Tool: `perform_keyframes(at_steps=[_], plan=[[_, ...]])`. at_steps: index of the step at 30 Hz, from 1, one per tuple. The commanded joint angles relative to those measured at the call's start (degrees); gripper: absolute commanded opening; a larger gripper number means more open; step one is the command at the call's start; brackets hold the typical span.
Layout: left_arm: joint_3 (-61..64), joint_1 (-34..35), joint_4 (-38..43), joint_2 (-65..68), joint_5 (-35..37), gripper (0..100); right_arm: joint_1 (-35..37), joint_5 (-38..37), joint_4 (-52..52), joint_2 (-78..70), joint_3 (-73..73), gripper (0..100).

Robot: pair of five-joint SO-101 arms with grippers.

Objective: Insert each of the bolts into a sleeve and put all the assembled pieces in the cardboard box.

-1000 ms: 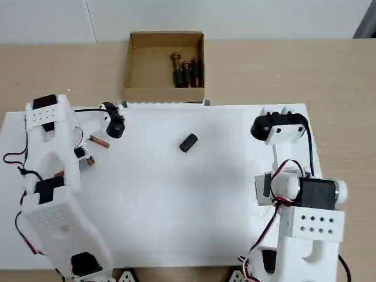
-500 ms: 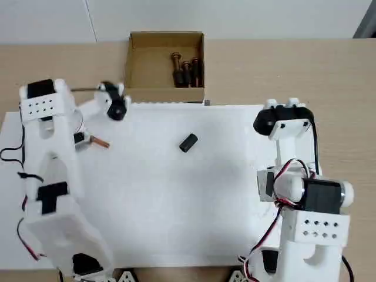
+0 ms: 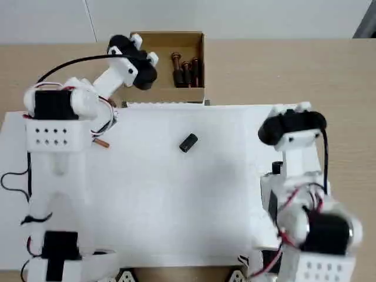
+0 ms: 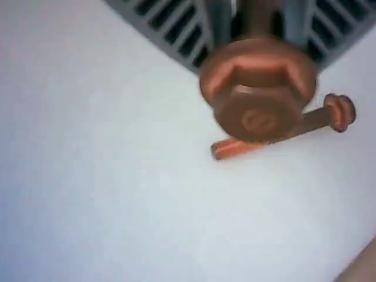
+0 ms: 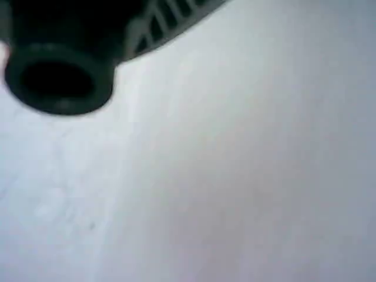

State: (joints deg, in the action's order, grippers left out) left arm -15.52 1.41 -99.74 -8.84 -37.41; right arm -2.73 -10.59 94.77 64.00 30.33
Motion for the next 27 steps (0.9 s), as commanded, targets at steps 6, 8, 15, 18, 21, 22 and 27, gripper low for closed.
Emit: perform_keyframes(at_steps=[6, 8, 15, 18, 21, 22, 27], plan=[[-0.7, -4.0, -0.3, -7.7, 23.3, 0, -0.2, 0.1, -2.8, 12.3, 7.6, 0.2], [1.8, -4.7, -0.3, -8.9, 26.1, 0, -0.1, 0.2, -4.4, 14.0, 9.7, 0.2], [15.9, -8.3, 5.5, -19.5, 33.2, 0, 0.1, 8.2, -10.8, 19.5, 17.8, 0.2], [24.6, -9.3, 10.5, -27.1, 33.6, 0, 0.2, 10.0, -13.1, 22.0, 21.2, 0.2], [33.7, -9.0, 17.1, -34.6, 33.8, 0, 0.2, 11.8, -15.6, 24.7, 24.8, 0.2], [36.6, -8.9, 18.8, -36.9, 34.6, 0, 0.2, 12.4, -16.3, 25.6, 25.9, 0.2], [48.3, -8.9, 23.5, -46.4, 41.5, 0, 3.5, 14.9, -17.8, 29.4, 31.2, 0.2]])
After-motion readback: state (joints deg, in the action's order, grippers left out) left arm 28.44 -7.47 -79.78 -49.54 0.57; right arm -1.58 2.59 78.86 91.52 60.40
